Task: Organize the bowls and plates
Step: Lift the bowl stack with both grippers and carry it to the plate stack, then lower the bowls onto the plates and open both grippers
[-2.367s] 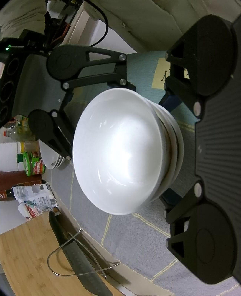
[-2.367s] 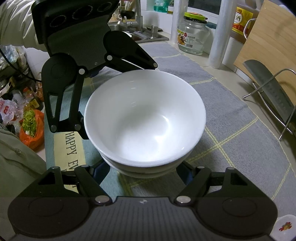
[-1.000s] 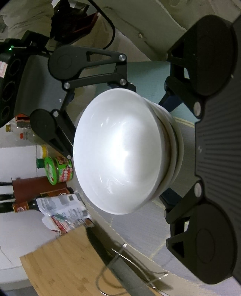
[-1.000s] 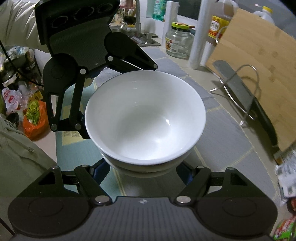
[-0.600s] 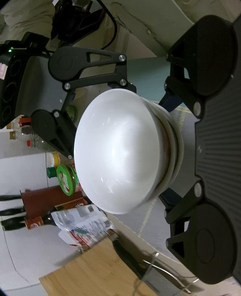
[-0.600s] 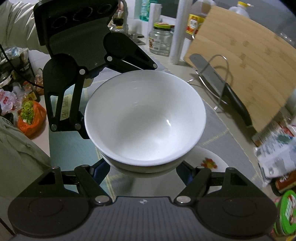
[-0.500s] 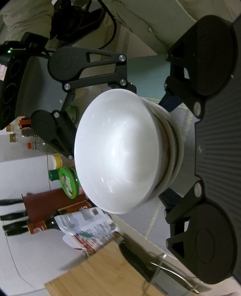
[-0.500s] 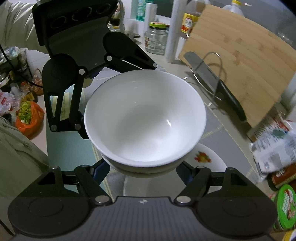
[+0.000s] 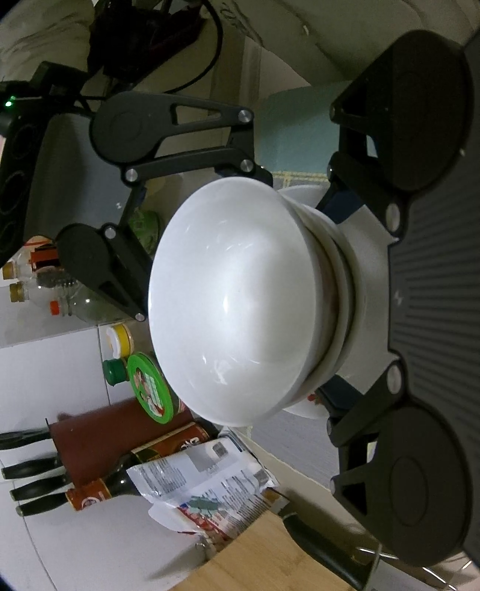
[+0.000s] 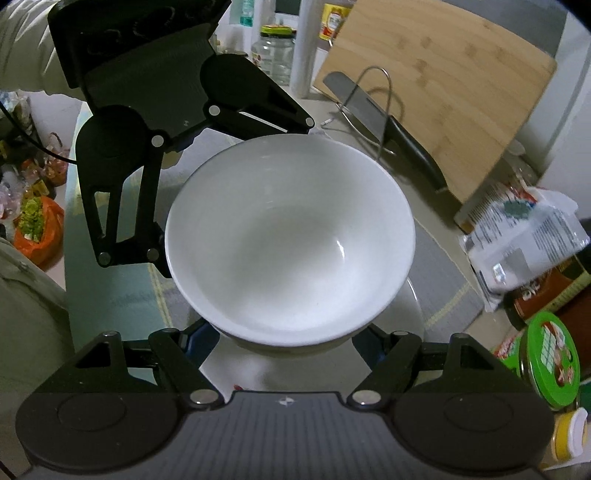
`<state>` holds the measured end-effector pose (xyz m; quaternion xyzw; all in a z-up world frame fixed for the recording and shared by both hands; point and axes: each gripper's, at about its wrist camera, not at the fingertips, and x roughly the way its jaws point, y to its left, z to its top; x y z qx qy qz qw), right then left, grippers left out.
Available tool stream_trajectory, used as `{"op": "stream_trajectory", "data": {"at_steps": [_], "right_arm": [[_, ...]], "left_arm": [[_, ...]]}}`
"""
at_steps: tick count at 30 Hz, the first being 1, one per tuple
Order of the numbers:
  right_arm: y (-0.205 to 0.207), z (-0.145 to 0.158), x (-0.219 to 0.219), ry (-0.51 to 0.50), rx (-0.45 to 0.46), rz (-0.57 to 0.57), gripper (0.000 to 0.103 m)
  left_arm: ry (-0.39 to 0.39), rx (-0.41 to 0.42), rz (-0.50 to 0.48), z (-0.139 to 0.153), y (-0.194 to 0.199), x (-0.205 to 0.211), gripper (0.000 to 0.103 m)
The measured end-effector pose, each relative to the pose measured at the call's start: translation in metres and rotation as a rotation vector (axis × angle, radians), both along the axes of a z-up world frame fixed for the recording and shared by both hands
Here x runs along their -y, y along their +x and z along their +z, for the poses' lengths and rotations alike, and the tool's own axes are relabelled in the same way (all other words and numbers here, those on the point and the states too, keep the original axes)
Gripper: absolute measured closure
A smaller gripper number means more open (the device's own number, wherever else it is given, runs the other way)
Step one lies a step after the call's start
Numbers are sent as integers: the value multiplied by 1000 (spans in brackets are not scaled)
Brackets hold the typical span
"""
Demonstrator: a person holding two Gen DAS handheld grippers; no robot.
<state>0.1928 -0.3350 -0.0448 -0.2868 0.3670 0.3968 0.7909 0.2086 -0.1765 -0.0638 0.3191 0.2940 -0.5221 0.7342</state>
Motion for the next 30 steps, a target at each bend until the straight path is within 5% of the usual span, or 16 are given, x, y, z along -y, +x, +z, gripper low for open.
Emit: {"op": "stream_trajectory", "data": {"at_steps": [30], "right_arm": [[19,-17,15,-11,-35,4,21]], "left_arm": [[25,-51,20,-18,22,19,16]]}}
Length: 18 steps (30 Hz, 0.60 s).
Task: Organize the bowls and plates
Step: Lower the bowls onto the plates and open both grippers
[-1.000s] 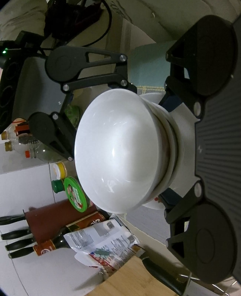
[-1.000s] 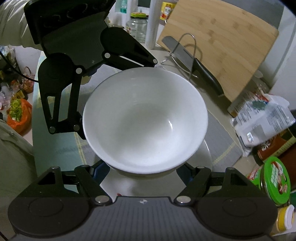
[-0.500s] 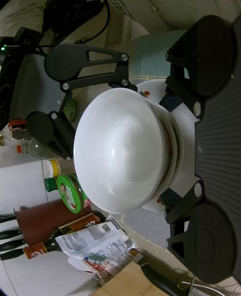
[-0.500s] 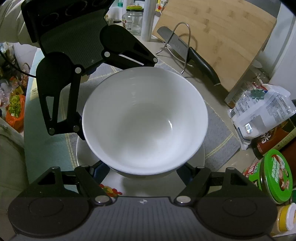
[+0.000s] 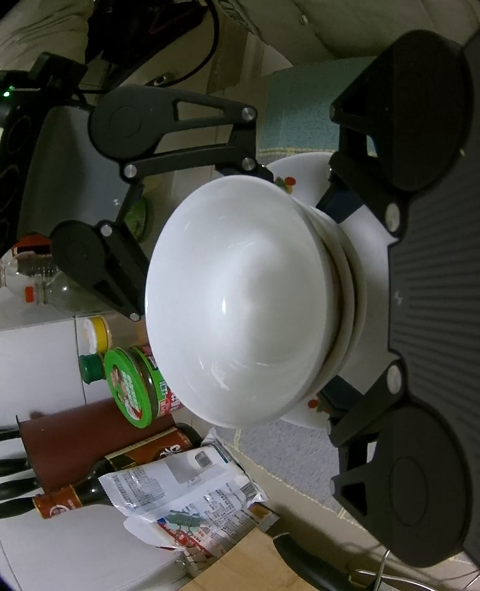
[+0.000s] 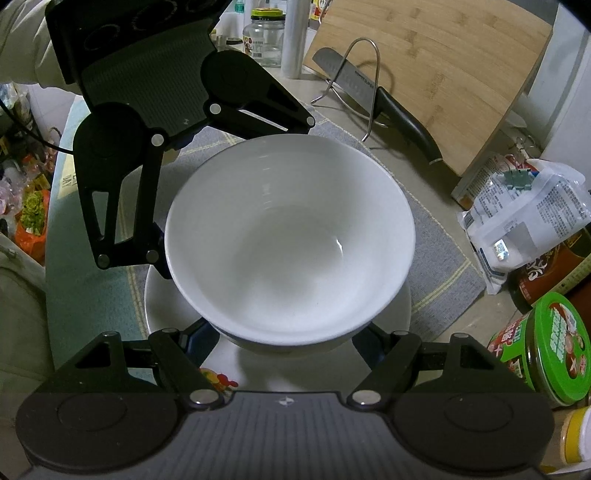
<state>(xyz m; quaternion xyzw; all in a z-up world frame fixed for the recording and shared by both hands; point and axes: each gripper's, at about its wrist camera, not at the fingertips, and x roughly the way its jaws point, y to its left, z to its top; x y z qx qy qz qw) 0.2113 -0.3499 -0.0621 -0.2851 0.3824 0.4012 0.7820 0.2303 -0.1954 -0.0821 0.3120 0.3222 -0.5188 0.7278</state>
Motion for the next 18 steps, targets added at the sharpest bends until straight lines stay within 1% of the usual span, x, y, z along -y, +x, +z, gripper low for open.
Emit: {"op": "stream_trajectory", "data": {"at_steps": [4,6,7,8,10,12,15,18], "right_arm": [[0,-1,0,3,1,-3,21],[2,-1,0,10,-10,-7,19],[2,0,2,22,-6,-10,10],[1,1,3,32,7,-15,0],[0,5,6,51,16,-21,0],[-2,6,7,43,26,-30,0],[-4,5,9,41,31,-41,0],[-6,5,11,52,33,-48,0]], "left_arm": [[-3,-1,6,-1,1,-1,14],[-2,14,6,-3,0,0,13],[1,30,10,-4,-2,0,12],[2,41,7,-5,-4,-1,8],[-10,46,2,-4,-7,-3,7],[-13,64,22,-4,-9,-5,2],[-24,95,63,-5,-13,-11,2],[-46,96,92,-2,-17,-16,2]]}}
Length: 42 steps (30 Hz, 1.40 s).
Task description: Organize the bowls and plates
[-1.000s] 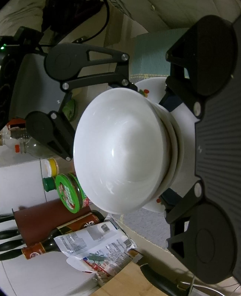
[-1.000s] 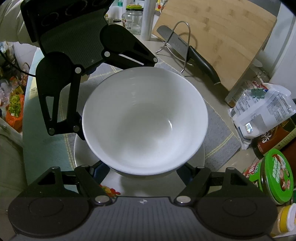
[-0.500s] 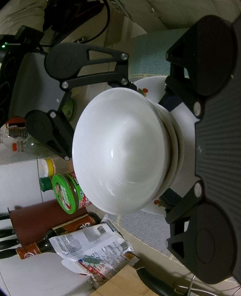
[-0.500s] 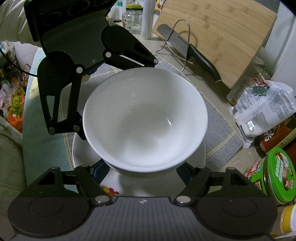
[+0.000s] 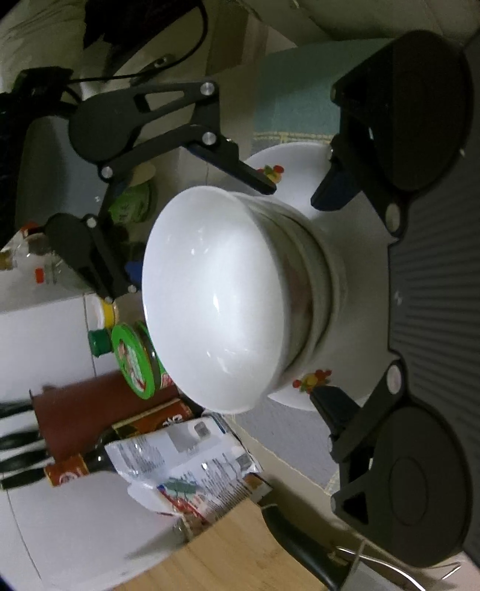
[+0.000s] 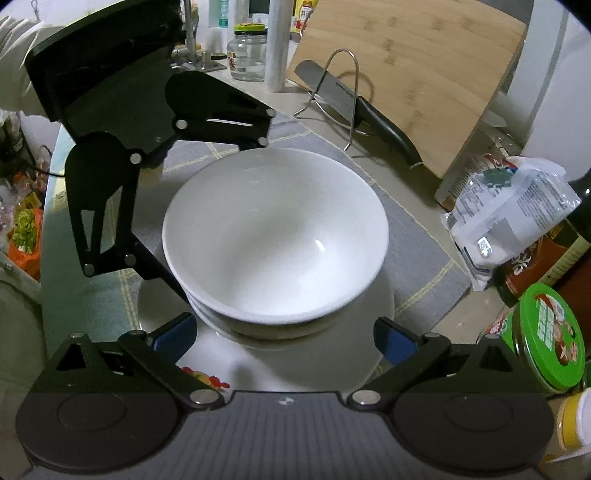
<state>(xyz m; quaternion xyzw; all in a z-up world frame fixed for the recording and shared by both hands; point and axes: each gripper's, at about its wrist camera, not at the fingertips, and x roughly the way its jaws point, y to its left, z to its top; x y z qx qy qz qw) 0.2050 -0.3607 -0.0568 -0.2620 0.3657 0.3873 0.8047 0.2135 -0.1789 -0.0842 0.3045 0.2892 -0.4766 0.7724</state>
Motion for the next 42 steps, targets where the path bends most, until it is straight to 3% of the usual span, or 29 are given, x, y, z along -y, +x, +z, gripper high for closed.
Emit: {"op": "stream_trajectory", "data": {"at_steps": [10,15,23,30,33,37,42], "right_arm": [[-9,-1,-5,26,1,7,0],[-16,0,-12,45,-7,-91,0],[-44,2,-37,2,-14,-426,0],[-63,6,-61,8,-58,-916,0],[-82,10,-69,51,-22,-1050,0],[-110,17,-84,132,-1,-1152,0],[-138,25,-101,156,55,-1220,0]], "left_arm": [[-67,46,185,9,-17,-8,2],[-129,24,312,10,-25,-19,2],[-305,-42,492,11,-46,-56,1],[-326,-76,614,22,-66,-77,1],[-338,-80,657,32,-77,-87,1],[-322,-69,696,46,-89,-95,1],[-294,-33,685,61,-105,-98,1]]}}
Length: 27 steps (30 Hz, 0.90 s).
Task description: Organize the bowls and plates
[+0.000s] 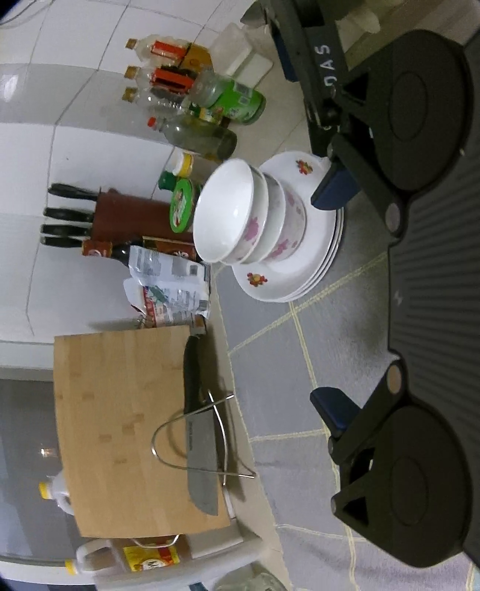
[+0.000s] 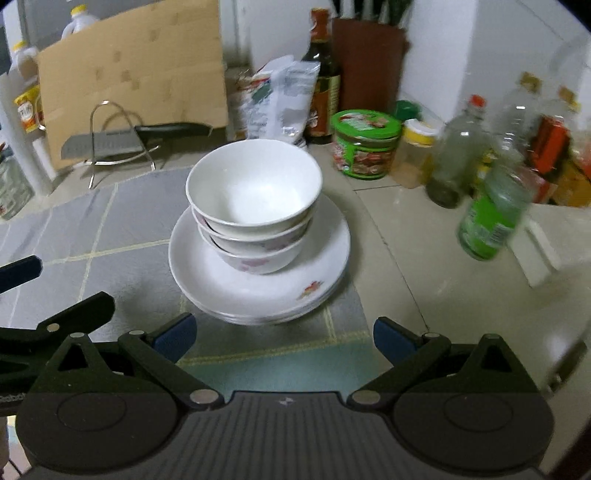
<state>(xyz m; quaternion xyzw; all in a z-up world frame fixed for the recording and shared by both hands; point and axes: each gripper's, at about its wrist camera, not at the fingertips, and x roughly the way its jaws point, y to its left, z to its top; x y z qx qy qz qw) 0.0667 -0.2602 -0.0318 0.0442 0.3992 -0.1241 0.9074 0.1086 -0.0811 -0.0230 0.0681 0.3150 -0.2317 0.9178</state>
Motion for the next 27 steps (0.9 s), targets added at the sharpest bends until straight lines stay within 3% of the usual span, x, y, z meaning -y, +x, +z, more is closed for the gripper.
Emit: {"op": "stream_trajectory", "data": {"at_steps": [11,27], "right_arm": [[-41,19,-15,-15,80,-50,0],[-45,27,-25,-46,103,-51,0]], "left_arm": [[21,16,0,22,-24,-8,1],[22,26,18,29,-29,-14,1]]}}
